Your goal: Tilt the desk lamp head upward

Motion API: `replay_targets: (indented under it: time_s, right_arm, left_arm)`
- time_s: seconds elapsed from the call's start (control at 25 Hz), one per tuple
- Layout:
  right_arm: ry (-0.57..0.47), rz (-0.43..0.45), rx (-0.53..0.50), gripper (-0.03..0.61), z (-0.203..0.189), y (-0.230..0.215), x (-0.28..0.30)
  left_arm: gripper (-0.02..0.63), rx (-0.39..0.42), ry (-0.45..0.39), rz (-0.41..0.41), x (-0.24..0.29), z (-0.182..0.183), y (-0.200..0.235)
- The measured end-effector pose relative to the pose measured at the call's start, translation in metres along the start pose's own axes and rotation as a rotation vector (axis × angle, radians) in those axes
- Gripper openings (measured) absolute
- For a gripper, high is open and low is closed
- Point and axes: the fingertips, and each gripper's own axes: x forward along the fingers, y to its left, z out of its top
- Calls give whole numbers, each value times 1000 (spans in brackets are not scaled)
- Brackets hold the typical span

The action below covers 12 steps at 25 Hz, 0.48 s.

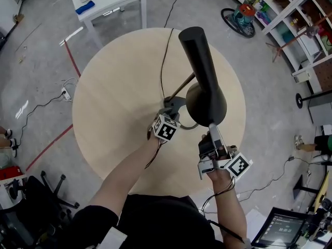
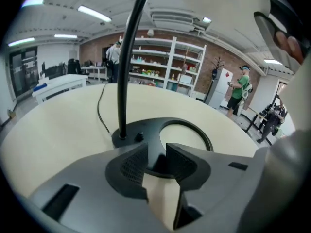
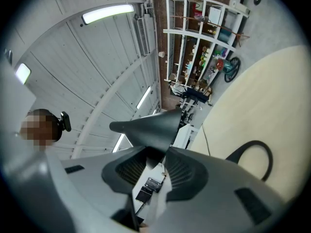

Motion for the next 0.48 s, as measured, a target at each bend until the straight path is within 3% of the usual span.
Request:
replay_targets:
  time_s: [0.28, 0.48]
  right_arm:
    - [4, -21, -42, 124, 6, 4, -7]
    - [-5, -40, -83, 124, 14, 11, -13]
  left_arm:
    - [5, -139, -75, -13, -2, -2, 14]
    - [5, -28, -74, 12, -1, -2, 12]
